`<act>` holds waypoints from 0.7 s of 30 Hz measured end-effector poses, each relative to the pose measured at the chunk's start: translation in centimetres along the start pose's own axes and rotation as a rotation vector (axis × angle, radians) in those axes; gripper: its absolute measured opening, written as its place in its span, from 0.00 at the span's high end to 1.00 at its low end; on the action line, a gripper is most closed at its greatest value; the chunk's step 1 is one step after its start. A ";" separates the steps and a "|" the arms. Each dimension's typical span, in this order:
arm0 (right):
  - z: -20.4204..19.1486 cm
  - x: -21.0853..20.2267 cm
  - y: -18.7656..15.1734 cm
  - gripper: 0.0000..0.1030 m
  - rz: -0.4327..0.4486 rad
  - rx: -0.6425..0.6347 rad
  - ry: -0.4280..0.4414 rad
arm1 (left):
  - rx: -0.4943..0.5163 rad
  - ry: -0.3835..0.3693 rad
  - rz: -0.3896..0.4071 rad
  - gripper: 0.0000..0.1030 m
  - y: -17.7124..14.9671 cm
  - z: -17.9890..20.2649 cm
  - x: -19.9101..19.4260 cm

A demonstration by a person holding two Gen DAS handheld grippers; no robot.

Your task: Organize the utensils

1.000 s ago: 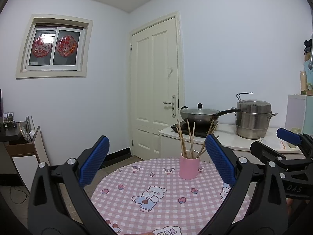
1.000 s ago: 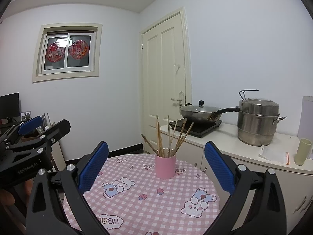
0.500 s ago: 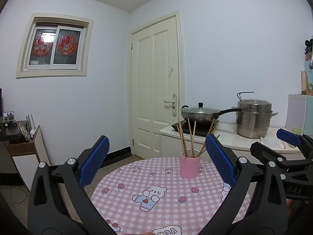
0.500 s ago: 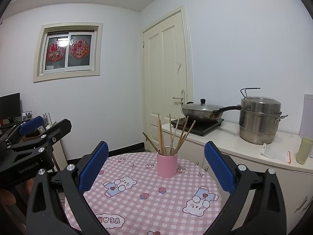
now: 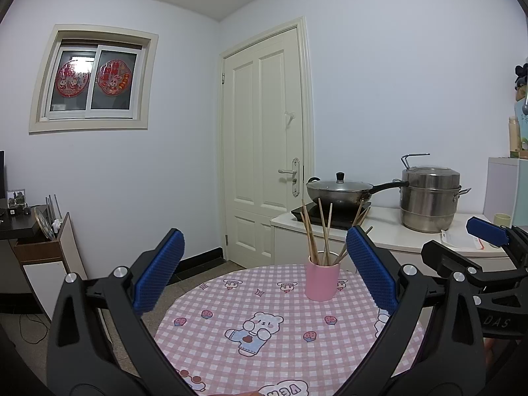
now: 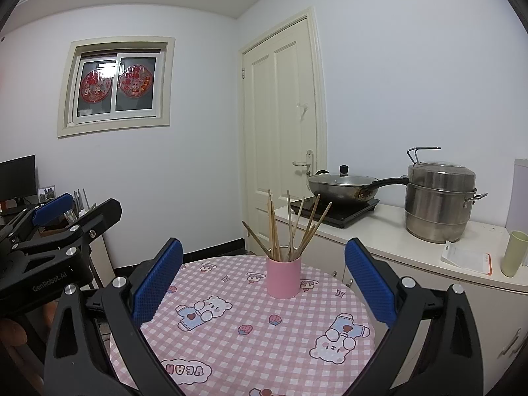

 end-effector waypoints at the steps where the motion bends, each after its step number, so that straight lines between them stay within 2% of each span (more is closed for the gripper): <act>1: 0.0 0.0 0.0 0.08 -0.001 0.001 0.001 | 0.000 -0.001 0.001 0.06 0.0 0.0 0.0; 21: -0.1 0.3 0.0 0.08 -0.005 0.000 0.007 | 0.005 0.004 -0.003 0.06 -0.2 -0.3 0.1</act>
Point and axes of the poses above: each gripper's, at about its wrist camera, not at the fingertips, and x roughly the way its jaws point, z to its right, y to its top, the point moved 4 cm from there along x, roughly the way its jaws point, and after that the axes turned 9 degrees about -y, right-handed, at the moved point
